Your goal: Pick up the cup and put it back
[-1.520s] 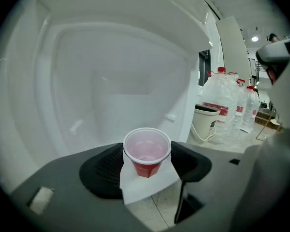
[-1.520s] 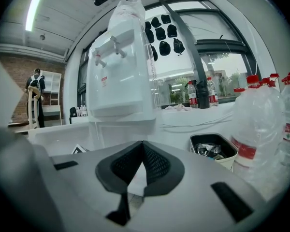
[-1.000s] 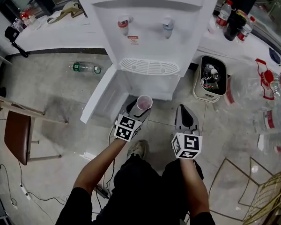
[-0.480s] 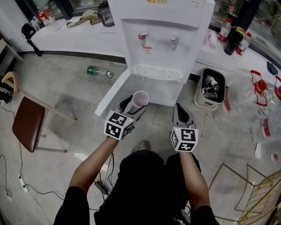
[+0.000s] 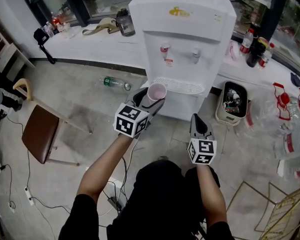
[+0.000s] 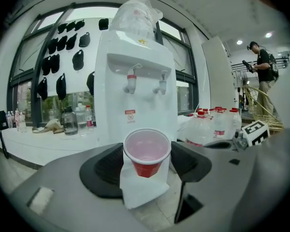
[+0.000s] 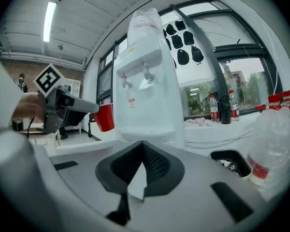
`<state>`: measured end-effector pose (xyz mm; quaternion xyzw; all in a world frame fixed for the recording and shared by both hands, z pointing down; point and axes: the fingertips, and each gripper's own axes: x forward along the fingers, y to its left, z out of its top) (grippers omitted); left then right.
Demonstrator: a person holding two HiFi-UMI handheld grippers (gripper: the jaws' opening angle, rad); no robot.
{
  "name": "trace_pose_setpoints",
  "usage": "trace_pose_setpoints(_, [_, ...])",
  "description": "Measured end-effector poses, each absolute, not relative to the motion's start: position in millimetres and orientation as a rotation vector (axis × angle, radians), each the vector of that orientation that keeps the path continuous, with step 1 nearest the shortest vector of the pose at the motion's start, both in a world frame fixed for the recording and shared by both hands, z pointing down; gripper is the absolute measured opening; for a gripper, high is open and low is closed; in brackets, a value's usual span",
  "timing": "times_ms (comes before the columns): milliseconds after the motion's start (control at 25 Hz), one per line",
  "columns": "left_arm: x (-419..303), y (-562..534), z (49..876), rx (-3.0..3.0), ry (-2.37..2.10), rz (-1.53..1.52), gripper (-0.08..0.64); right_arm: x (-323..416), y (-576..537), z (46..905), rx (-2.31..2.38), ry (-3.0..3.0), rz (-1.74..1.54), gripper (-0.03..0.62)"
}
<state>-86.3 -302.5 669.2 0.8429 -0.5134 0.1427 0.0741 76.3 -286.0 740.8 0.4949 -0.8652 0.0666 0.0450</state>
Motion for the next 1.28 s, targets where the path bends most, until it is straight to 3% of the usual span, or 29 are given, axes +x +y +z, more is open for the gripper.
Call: trace_pose_setpoints(1280, [-89, -400, 683, 2.454, -1.533, 0.421, 0.310, 82, -316, 763, 1.595, -2.577, 0.261, -0.005])
